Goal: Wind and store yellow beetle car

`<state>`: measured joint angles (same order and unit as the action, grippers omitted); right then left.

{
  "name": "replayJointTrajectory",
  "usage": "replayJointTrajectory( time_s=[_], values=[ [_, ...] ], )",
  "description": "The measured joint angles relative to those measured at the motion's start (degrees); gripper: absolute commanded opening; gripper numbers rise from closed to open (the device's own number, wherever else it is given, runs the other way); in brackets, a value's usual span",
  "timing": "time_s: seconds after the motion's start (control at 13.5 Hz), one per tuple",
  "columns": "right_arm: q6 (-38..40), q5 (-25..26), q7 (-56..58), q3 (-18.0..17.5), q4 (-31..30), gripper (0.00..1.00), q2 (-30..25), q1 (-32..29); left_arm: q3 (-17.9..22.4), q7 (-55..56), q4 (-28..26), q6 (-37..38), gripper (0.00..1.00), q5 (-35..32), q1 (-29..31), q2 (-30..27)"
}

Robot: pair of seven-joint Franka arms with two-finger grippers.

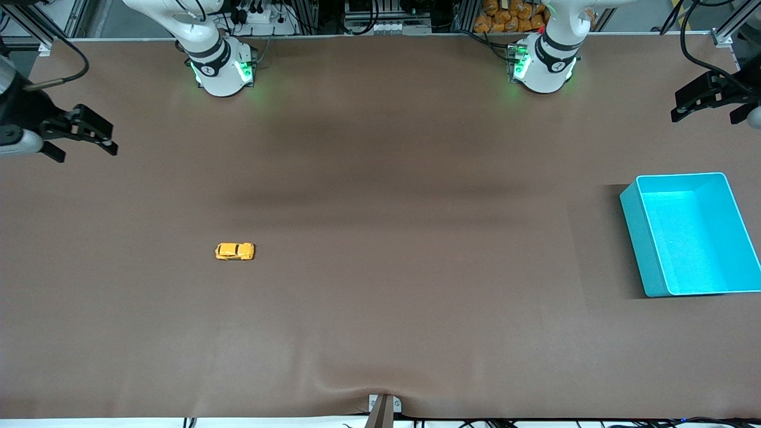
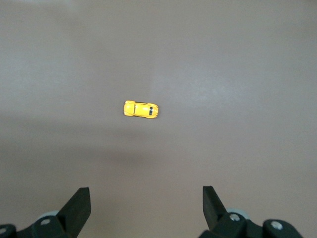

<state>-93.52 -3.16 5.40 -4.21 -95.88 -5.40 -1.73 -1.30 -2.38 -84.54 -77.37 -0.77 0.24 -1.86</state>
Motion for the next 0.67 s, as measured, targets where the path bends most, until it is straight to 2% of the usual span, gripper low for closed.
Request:
replayJointTrajectory(
  time_s=[0.3, 0.67],
  values=[
    [0.35, 0.00, 2.20, -0.17, -0.08, 1.00, 2.31, 2.04, -0.06, 0.00, 0.01, 0.00, 1.00, 0.00, -0.13, 0.98],
    [-3.80, 0.28, 3.49, -0.37, -1.69, 1.00, 10.96, 9.63, -1.85, -0.04, 0.27, -0.35, 1.00, 0.00, -0.34, 0.84]
  ],
)
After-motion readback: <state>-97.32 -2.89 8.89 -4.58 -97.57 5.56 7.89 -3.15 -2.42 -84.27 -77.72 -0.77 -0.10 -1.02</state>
